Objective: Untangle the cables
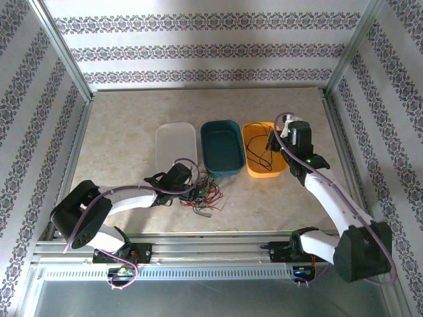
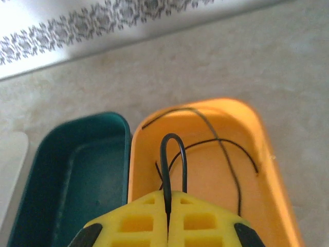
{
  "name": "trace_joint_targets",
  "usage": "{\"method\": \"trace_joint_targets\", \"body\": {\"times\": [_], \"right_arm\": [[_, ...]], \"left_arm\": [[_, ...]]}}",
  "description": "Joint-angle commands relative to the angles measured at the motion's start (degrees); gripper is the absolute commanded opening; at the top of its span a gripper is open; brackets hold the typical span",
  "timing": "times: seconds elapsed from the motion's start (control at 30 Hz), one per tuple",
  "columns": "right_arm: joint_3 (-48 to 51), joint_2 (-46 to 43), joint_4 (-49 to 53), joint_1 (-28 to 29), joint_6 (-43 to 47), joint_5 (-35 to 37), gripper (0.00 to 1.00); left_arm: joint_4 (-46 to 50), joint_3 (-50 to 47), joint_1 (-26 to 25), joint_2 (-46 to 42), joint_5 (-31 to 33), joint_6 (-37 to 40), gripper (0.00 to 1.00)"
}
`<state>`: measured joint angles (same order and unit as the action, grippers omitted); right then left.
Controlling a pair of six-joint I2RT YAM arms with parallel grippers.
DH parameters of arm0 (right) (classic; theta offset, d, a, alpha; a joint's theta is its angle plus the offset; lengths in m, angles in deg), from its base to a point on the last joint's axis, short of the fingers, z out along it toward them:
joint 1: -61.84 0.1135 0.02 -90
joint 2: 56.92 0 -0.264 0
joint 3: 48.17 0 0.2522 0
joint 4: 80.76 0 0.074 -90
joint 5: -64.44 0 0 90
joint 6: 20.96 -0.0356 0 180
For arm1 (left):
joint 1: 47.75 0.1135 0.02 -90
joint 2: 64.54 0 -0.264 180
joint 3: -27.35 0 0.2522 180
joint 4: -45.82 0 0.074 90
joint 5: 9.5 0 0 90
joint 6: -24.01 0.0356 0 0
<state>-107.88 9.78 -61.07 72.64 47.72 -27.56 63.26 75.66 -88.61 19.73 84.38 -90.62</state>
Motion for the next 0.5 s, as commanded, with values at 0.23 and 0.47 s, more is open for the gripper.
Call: {"method": "trace_joint_targets", "body": {"times": [0.23, 0.47], "right_arm": [[-5.38, 16.66, 1.21, 0.33, -4.46, 0.04, 0.0], [-7.75, 24.3, 1.26, 0.14, -6.8, 0.22, 0.0]], "left_arm": [[2.88, -0.01, -1.02, -0.49, 0.96, 1.51, 0.86], [3.41, -0.09, -1.15, -1.36, 0.73, 1.69, 0.86]]}}
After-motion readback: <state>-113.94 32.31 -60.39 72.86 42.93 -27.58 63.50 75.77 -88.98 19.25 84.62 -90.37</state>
